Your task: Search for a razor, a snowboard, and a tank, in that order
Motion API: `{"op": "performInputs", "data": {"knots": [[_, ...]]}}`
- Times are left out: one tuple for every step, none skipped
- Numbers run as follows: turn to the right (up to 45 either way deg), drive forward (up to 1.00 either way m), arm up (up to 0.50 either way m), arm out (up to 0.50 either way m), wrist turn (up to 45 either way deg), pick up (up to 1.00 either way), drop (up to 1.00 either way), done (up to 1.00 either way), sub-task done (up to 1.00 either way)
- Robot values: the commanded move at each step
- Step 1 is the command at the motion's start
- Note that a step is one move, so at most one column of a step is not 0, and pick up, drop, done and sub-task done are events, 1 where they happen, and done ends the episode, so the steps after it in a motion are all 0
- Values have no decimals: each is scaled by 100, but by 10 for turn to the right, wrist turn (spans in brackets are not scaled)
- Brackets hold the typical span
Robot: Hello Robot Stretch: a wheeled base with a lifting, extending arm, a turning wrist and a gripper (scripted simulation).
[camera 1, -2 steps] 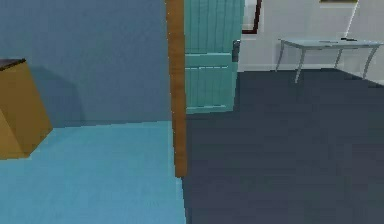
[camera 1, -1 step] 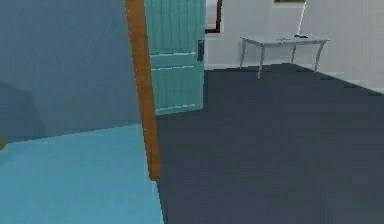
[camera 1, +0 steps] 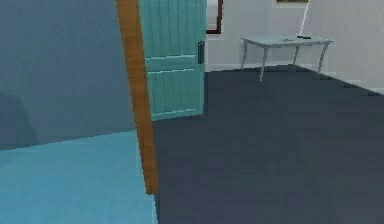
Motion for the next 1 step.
{"op": "performInputs", "data": {"knots": [[-450, 0, 0, 0, 0, 0, 0, 0, 0]]}}
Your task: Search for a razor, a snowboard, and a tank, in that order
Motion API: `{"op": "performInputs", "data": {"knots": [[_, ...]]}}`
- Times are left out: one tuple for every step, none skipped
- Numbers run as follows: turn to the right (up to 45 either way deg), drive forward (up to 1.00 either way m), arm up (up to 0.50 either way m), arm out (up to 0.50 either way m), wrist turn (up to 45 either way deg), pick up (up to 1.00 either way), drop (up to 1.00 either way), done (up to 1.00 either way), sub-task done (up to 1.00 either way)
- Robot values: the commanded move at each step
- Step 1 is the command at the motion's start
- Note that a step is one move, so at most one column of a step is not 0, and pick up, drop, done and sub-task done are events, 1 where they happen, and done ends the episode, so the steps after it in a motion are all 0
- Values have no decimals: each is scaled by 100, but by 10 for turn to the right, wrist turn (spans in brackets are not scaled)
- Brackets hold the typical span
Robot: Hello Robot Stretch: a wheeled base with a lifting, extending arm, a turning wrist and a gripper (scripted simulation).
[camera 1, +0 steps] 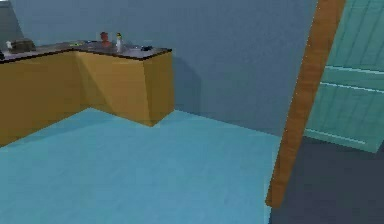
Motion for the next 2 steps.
{"op": "performInputs", "data": {"knots": [[-60, 0, 0, 0, 0, 0, 0, 0, 0], [0, 100, 0, 0, 0, 0, 0, 0, 0]]}}
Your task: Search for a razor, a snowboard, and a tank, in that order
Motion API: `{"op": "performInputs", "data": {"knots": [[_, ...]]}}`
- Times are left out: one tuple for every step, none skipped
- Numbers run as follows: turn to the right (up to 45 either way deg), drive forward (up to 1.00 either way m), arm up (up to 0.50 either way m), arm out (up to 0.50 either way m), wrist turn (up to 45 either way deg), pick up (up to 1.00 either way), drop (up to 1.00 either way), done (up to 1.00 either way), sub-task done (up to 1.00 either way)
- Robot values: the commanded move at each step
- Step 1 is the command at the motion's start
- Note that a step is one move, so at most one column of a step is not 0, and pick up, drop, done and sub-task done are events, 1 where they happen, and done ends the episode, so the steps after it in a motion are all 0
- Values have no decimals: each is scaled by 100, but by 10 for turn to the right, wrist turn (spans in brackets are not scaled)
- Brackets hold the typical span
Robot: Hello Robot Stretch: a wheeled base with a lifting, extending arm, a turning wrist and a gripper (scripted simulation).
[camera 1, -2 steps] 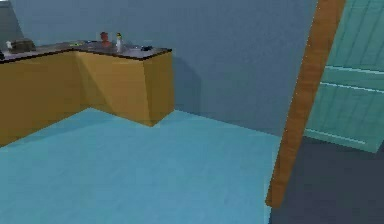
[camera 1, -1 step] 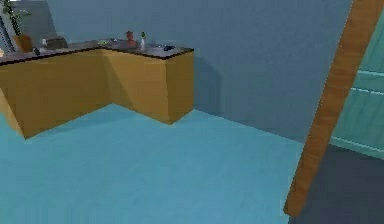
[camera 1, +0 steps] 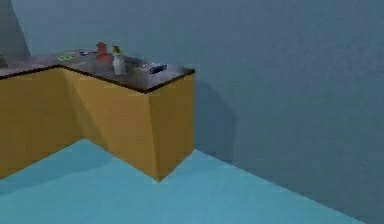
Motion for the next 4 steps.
{"op": "performInputs", "data": {"knots": [[-60, 0, 0, 0, 0, 0, 0, 0, 0], [0, 85, 0, 0, 0, 0, 0, 0, 0], [0, 0, 0, 0, 0, 0, 0, 0, 100], [450, 0, 0, 0, 0, 0, 0, 0, 0]]}}
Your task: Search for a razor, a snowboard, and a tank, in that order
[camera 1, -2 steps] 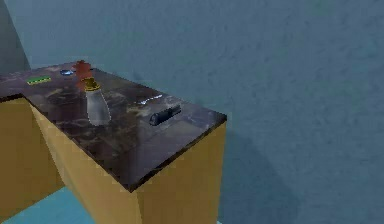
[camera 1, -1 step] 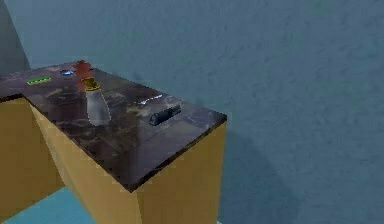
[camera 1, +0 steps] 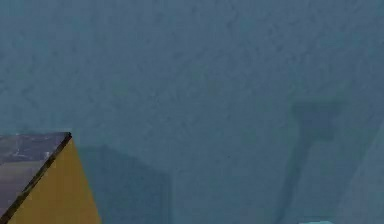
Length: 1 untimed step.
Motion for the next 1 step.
{"op": "performInputs", "data": {"knots": [[450, 0, 0, 0, 0, 0, 0, 0, 0]]}}
